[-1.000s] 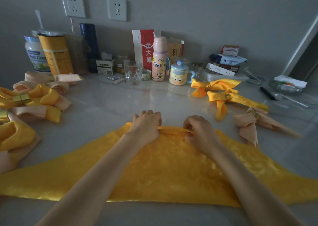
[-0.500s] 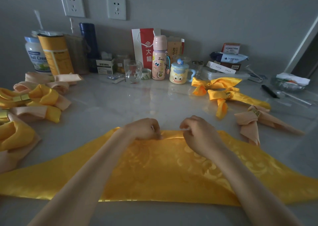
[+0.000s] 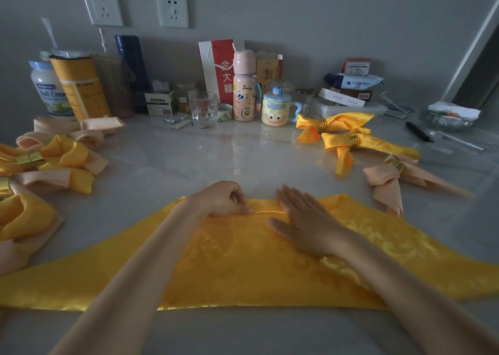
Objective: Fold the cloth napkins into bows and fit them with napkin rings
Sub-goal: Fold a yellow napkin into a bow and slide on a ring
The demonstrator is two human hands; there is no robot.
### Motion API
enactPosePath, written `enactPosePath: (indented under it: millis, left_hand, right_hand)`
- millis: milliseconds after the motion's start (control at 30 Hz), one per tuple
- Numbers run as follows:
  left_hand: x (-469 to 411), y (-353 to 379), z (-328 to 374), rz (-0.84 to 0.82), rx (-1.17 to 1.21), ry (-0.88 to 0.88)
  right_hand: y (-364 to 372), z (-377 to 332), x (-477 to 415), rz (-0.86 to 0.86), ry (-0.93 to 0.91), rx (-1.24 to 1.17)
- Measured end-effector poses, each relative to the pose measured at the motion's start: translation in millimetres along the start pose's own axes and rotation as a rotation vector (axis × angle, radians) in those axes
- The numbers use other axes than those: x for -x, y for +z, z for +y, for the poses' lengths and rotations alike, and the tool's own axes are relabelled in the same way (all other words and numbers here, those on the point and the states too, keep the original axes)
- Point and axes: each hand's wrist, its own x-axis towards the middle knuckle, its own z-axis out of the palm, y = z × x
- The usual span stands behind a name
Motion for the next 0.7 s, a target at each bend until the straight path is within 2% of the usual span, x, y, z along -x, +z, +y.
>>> enactPosePath:
  millis: [167,233,300,367,467,600,700]
  left_hand:
    - [9,-16,-7,-0.047,0.134,-0.023]
    - [9,-15,-8,-0.010,0.142,-0.031]
    - [7,-8,-7,0.018,0.076,-0.024]
    - [5,-5,-4,0.035,-0.010,-0.018]
    - [3,-9,-3,0.036,-0.105,-0.022]
    - [4,-12,-7,0.020,-0.168,-0.028]
    - [1,-13,-5,0.007,-0.223,-0.010]
  right_hand:
    - [-4,29,8,-0.012,0.087,-0.104]
    - [-3,30,5,0.073,0.081,-0.127]
    - [-4,31,1,0.220,0.053,-0.132]
    - [-14,31,-2,0.282,0.012,-0.181]
    - [-30,25,-8,0.189,-0.051,-0.394]
    - [-34,15,-18,0.173,-0.081,-0.358]
    - [-34,23,-19,0.172,-0.035,-0.452]
